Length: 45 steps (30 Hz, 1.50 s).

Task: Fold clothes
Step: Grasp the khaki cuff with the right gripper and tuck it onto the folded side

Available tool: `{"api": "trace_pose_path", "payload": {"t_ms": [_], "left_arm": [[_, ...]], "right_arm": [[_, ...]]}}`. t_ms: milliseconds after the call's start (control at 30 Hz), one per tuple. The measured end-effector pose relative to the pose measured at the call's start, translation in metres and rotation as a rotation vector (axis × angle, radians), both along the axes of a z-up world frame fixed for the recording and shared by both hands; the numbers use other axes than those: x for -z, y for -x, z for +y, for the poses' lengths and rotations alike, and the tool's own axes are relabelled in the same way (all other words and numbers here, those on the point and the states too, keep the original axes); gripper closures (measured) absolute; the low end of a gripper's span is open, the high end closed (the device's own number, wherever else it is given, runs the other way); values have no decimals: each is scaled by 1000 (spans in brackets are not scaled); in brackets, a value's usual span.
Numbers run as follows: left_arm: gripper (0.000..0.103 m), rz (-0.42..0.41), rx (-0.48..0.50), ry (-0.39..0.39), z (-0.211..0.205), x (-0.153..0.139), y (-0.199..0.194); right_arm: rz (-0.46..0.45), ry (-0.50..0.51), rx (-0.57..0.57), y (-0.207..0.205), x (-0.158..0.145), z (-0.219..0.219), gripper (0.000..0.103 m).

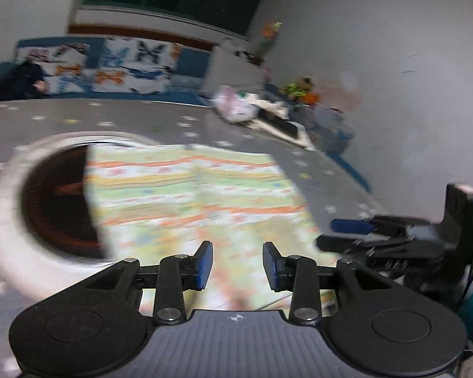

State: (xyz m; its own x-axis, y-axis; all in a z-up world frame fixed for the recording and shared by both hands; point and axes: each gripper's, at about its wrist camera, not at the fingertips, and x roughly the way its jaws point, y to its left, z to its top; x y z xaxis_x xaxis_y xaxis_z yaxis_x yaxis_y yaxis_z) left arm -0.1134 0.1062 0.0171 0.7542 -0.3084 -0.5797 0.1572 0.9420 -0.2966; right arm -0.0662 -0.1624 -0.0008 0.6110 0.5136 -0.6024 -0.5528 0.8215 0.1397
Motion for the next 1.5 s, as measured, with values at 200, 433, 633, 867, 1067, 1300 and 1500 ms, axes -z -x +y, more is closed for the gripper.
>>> {"api": "trace_pose_path", "payload": {"t_ms": [200,433,633,867,1067,1300,1500], "left_arm": [[54,-1,-69,-114,36,9,45],[56,15,-57,-191,34,24,55],[66,6,-58,-170,25,31,43],[87,9,-131,-242,24,39,41],[92,9,-140,-319,16,44,44],[80,36,-124,-312,23,40,45],[74,-2,-109,-264,51,12,59]], "right_arm": [[79,11,-22,-11,15,17,54],[112,27,-16,-13,21,21,65],[122,32,14,-16,22,20,65],[107,33,1,-14,21,26,93],[-9,51,-12,4,-4,33,95],[82,57,-5,-5,19,26,83],[2,39,-16,-3,-3,20,79]]}}
